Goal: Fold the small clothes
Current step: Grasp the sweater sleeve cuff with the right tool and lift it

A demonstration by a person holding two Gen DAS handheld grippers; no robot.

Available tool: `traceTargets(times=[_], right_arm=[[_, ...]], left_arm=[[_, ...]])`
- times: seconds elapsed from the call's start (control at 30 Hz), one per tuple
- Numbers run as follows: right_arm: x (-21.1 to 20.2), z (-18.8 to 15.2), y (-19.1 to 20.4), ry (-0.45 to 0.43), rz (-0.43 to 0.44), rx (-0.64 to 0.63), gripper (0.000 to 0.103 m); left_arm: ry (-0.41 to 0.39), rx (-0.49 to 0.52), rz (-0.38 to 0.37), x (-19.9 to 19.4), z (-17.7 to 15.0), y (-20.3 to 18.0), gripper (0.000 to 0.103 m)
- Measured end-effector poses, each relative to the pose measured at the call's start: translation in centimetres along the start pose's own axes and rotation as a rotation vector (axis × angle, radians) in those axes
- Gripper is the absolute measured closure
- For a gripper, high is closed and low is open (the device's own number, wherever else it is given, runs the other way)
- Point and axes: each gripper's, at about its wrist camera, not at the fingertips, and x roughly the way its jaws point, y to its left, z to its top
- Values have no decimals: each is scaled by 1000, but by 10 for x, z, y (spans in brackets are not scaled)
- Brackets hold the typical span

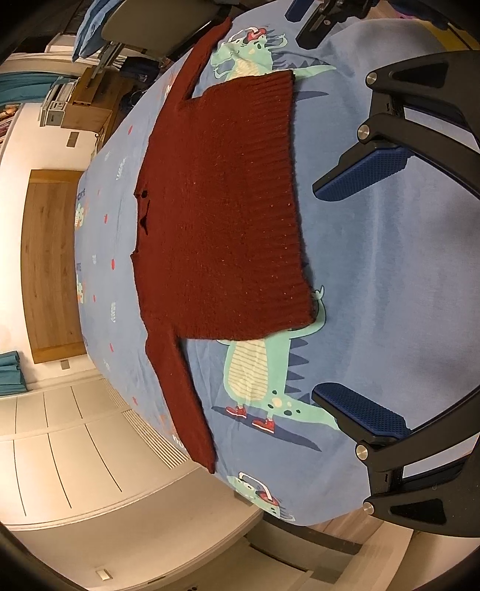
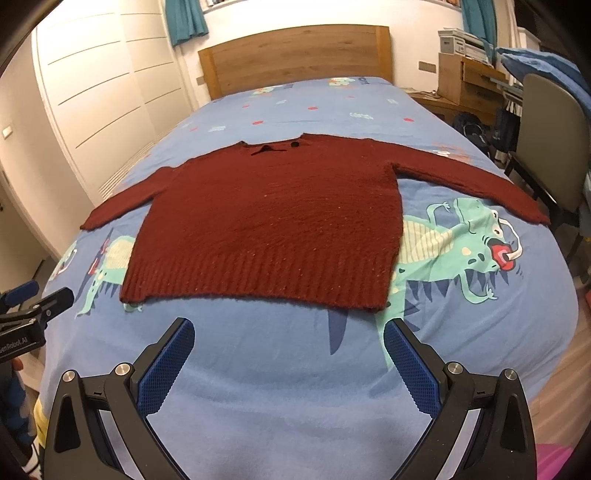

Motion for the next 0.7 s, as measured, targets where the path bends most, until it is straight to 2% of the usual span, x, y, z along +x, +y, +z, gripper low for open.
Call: traceTargets(times=[0.4,0.7], right_arm=[[21,35,-30,1,-14,62,1],[53,67,-85,-10,-71,150,1]], left_arm=[[56,-9,10,32,16,-1,6],[104,-6,40,59,28,-2,6]])
